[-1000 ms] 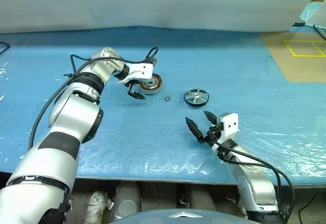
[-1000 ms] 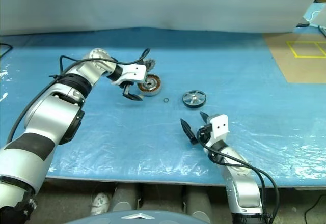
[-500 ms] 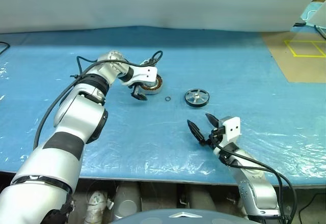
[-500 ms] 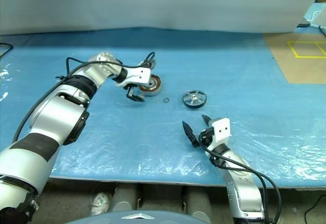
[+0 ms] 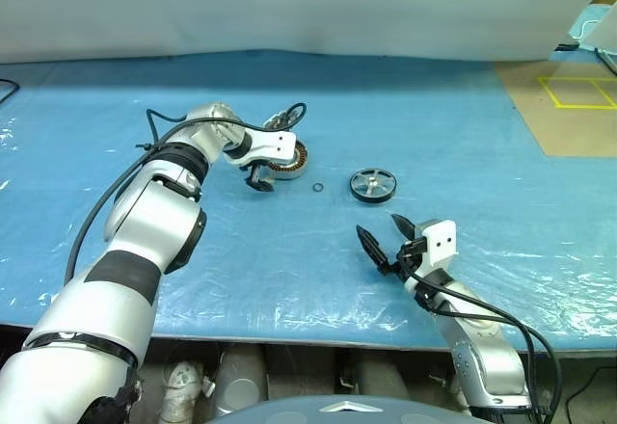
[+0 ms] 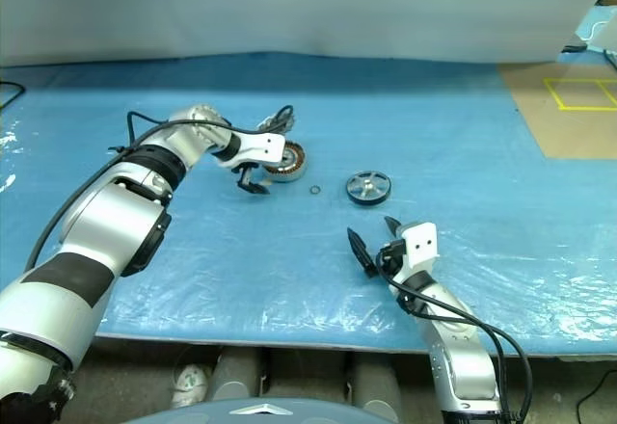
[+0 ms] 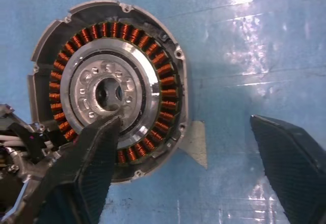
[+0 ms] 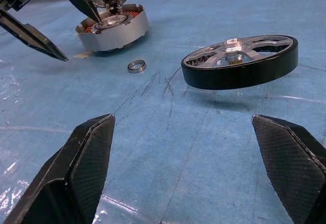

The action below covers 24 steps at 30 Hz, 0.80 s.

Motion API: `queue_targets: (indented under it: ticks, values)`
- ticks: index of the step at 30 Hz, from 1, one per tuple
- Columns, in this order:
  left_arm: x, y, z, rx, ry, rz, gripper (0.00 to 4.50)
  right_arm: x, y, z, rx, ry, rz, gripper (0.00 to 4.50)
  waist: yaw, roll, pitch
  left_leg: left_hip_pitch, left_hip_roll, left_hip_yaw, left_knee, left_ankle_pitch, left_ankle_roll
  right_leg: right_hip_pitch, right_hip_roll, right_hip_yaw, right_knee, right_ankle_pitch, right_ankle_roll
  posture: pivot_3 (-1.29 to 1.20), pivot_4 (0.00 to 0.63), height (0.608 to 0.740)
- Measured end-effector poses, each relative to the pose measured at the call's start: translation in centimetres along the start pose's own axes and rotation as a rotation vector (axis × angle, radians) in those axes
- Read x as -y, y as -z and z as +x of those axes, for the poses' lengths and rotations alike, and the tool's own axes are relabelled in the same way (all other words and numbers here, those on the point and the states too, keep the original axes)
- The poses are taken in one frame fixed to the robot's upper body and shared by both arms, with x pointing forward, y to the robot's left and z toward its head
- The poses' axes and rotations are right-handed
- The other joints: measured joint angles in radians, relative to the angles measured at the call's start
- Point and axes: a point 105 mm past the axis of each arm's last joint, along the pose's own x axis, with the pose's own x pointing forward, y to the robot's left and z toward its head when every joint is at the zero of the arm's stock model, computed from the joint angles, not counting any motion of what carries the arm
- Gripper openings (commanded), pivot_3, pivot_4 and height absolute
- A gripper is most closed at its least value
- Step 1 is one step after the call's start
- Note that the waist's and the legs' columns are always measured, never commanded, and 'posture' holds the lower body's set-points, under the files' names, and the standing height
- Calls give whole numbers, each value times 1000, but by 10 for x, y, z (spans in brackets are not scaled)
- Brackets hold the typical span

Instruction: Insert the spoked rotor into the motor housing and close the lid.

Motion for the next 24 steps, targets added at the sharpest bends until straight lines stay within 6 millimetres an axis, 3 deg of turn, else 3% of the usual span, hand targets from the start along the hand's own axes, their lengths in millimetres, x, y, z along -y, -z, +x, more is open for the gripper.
queue_targets:
  ticks: [10,24]
  values:
    - [-3,-7,9,2,-45,5,22,-1,-2,2,1,-8,-11,4500,0,0,0,11,0,0,-2,0,0,11,0,0,-2,-1,0,0,150,740]
    - [25,10,-8,45,155,141,22,-1,0,3,-18,-17,-12,4500,-6,-1,0,11,0,0,-10,0,0,11,0,-1,-6,-1,1,0,150,740]
